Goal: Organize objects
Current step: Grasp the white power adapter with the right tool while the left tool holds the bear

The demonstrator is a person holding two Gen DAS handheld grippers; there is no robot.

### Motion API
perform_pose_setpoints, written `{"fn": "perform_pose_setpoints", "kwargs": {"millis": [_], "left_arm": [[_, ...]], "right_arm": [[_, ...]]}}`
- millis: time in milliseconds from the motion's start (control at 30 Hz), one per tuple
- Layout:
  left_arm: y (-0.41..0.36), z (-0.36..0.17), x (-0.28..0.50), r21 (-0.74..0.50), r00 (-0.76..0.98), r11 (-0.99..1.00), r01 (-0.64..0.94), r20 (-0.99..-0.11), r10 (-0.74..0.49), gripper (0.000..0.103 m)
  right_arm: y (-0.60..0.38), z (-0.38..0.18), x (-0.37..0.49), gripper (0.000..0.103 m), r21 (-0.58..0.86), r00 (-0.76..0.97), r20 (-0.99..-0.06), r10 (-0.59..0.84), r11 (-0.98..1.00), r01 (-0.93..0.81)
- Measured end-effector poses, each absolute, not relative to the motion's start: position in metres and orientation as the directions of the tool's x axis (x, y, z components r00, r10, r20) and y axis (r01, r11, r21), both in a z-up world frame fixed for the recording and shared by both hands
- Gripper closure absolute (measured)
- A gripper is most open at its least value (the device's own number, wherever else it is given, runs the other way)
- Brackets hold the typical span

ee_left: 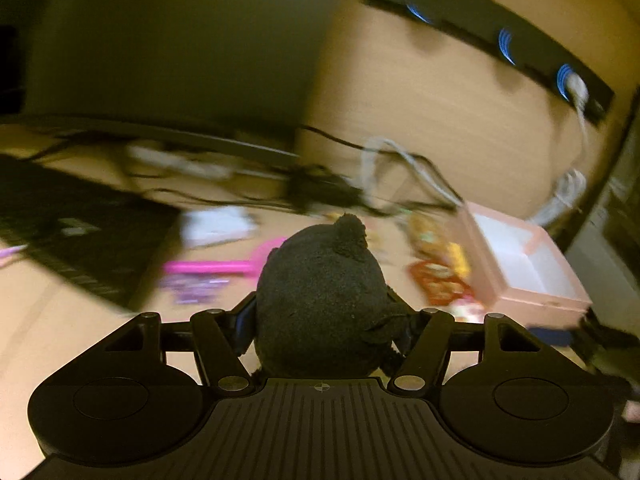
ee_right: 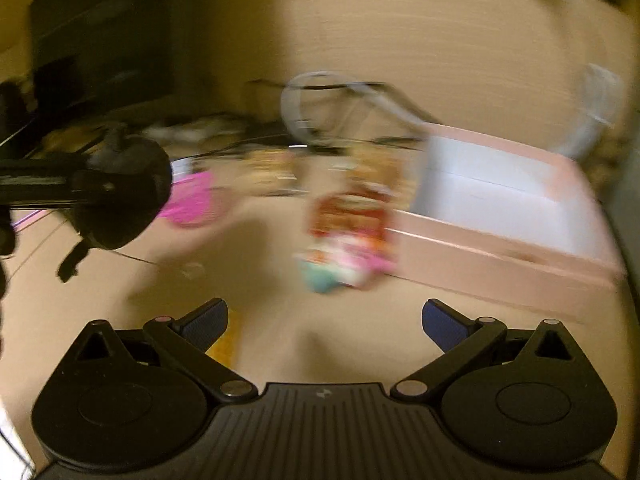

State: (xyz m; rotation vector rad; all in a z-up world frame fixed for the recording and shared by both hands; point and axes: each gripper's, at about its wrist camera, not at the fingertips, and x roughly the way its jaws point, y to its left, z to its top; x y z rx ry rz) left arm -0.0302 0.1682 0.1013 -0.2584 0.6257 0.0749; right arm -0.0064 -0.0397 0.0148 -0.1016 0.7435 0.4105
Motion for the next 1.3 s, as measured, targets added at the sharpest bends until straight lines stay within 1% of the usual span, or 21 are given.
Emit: {"fn": "perform_pose_setpoints", "kwargs": {"millis": [200,333,367,400,433,467,500,533,600,633,667,700,800,833,900,1000,1067,1133,1167,1233,1300], "left_arm": [[0.237,0.105,-0.077,-0.229,0.782,0.920,-0.317,-0.613,0.117,0.034],[0.270,0.102,-0.098,-0.264,0.785,0.892,-0.367,-0.602,0.145,0.034],[0.277,0.101,-0.102,-0.272,0.789,0.887,-0.373,-0.597,0.148,0.034],[0.282,0.101,-0.105,-0.279,0.791,0.883,-0.377,-0.593,0.151,0.033],[0.286,0.100,-0.107,-0.284,0.793,0.880,-0.381,-0.590,0.153,0.033],[0.291,0.098,-0.109,-0.292,0.795,0.875,-0.387,-0.587,0.156,0.033],[0.295,0.096,-0.114,-0.298,0.795,0.869,-0.394,-0.585,0.159,0.033],[0.299,0.094,-0.116,-0.308,0.795,0.863,-0.400,-0.585,0.160,0.033],[0.306,0.089,-0.119,-0.324,0.792,0.851,-0.413,-0.589,0.160,0.033],[0.309,0.087,-0.118,-0.328,0.790,0.848,-0.417,-0.592,0.159,0.033],[0.311,0.086,-0.120,-0.330,0.787,0.845,-0.421,-0.597,0.159,0.033],[0.314,0.085,-0.120,-0.331,0.784,0.843,-0.424,-0.601,0.158,0.033],[0.320,0.084,-0.114,-0.345,0.784,0.839,-0.421,-0.604,0.145,0.033],[0.320,0.085,-0.110,-0.349,0.786,0.840,-0.416,-0.603,0.138,0.033],[0.319,0.086,-0.103,-0.354,0.793,0.845,-0.401,-0.596,0.126,0.033],[0.314,0.088,-0.094,-0.354,0.801,0.855,-0.379,-0.588,0.111,0.033],[0.309,0.089,-0.092,-0.357,0.803,0.857,-0.372,-0.587,0.104,0.033],[0.305,0.088,-0.089,-0.366,0.799,0.856,-0.365,-0.595,0.086,0.033],[0.304,0.087,-0.087,-0.361,0.794,0.859,-0.362,-0.602,0.081,0.033],[0.300,0.086,-0.087,-0.350,0.784,0.862,-0.366,-0.616,0.083,0.033],[0.299,0.086,-0.090,-0.345,0.777,0.863,-0.370,-0.624,0.084,0.033]], "right_arm": [[0.069,0.017,0.015,0.000,-0.037,0.596,-0.657,0.462,0.769,-0.638],[0.142,0.015,0.026,0.000,-0.138,0.572,-0.644,0.508,0.658,-0.741],[0.158,0.013,0.031,0.002,-0.150,0.563,-0.645,0.517,0.637,-0.756],[0.175,0.010,0.036,0.011,-0.161,0.552,-0.648,0.524,0.615,-0.772],[0.193,0.008,0.040,0.016,-0.168,0.539,-0.655,0.529,0.594,-0.787],[0.205,0.005,0.045,0.024,-0.167,0.524,-0.668,0.528,0.580,-0.797],[0.215,0.001,0.051,0.030,-0.158,0.508,-0.682,0.526,0.571,-0.805],[0.223,-0.001,0.057,0.034,-0.149,0.494,-0.691,0.528,0.565,-0.812],[0.237,-0.006,0.069,0.052,-0.141,0.479,-0.699,0.531,0.555,-0.820],[0.239,-0.009,0.074,0.057,-0.134,0.471,-0.705,0.530,0.553,-0.822],[0.241,-0.012,0.079,0.066,-0.117,0.453,-0.719,0.528,0.550,-0.827],[0.244,-0.015,0.084,0.072,-0.100,0.434,-0.732,0.525,0.548,-0.831],[0.238,-0.023,0.089,0.078,-0.082,0.409,-0.754,0.513,0.545,-0.834],[0.230,-0.022,0.087,0.078,-0.063,0.394,-0.760,0.518,0.545,-0.836],[0.212,-0.021,0.083,0.078,-0.051,0.379,-0.772,0.511,0.545,-0.837],[0.176,-0.019,0.073,0.078,-0.104,0.397,-0.789,0.468,0.536,-0.838],[0.150,-0.014,0.073,0.077,-0.105,0.393,-0.814,0.428,0.557,-0.824],[0.130,-0.001,0.076,0.055,-0.076,0.401,-0.803,0.441,0.591,-0.803],[0.127,0.005,0.078,0.028,-0.072,0.421,-0.785,0.454,0.608,-0.791],[0.136,0.016,0.084,0.006,-0.101,0.502,-0.719,0.480,0.643,-0.759],[0.161,0.017,0.090,0.005,-0.136,0.538,-0.683,0.494,0.638,-0.758]]}}
